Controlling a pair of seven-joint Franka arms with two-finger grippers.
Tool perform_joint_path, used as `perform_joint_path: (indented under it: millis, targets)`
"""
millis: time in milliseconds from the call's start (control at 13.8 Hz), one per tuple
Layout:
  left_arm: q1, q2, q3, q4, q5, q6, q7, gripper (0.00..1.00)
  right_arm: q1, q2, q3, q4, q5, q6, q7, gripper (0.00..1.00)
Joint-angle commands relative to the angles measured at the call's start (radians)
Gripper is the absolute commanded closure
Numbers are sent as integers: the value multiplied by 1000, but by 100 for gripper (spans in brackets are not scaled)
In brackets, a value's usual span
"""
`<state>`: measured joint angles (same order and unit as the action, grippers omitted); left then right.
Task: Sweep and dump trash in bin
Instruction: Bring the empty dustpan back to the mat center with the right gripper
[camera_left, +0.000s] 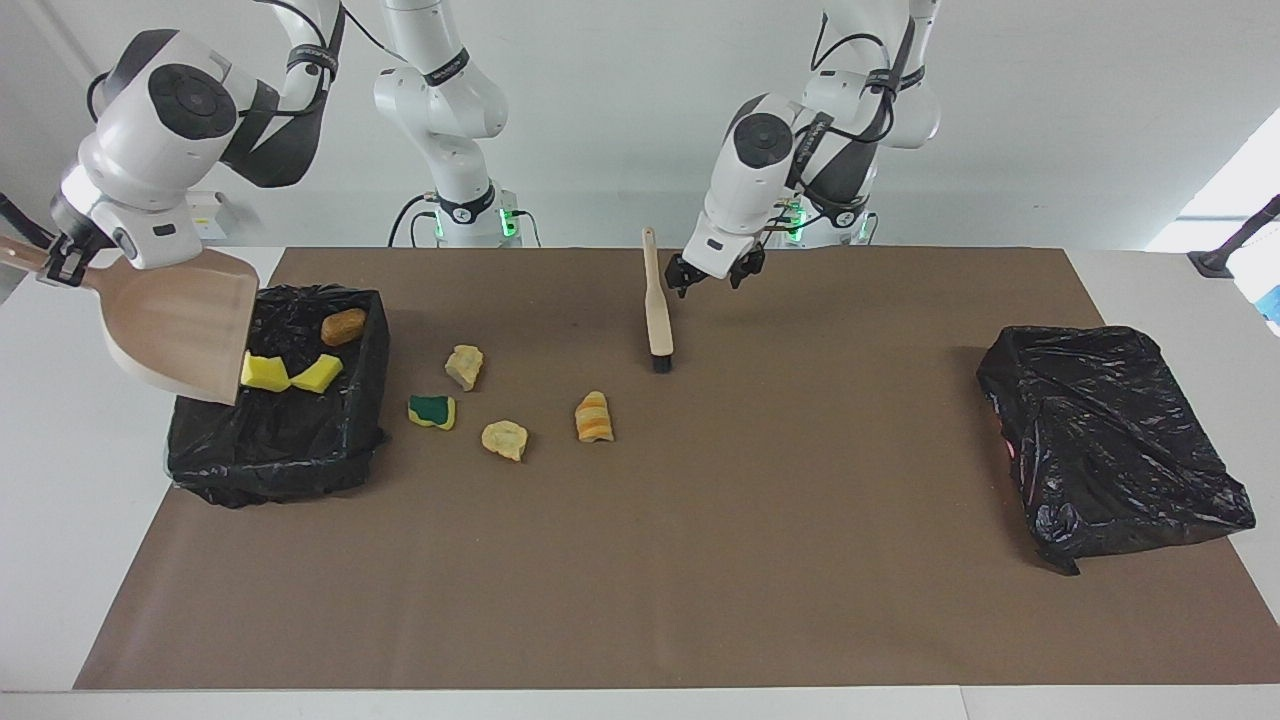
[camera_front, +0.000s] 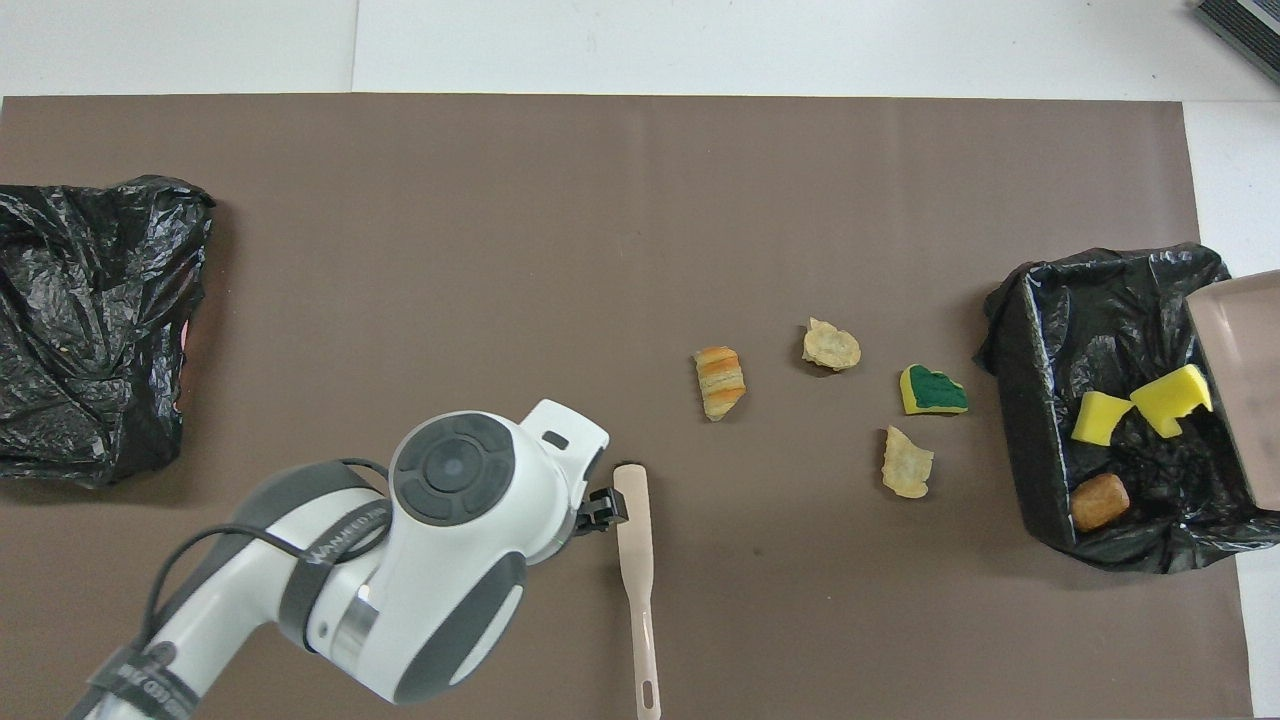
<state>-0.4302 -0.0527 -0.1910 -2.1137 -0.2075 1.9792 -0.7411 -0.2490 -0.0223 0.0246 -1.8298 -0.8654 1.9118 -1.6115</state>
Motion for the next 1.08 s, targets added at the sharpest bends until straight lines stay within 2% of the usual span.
perform_joint_path:
  millis: [0,217,434,578,723,1012]
  targets:
    - [129,-49,-10,3,29,-46,98,0,16,8,6,17,161,-20,90,100]
    - [234,-49,-7,44,108,-80,239,0,33,9,6,12,357,-51,229,100]
    - [326,-49,-5,155,114,-218,420,0,85,5,6,7,512,-109,445,100]
    - [372,-55,-4,202,114,-296,488,0,147,4,6,7,571,-131,673,100]
    - [422,-64,-4,254,114,-367,531,0,218,10,6,-2,640,-131,999,100]
    - [491,-98,21,320,115,-468,647,0,341,103,9,24,716,-93,1390,100]
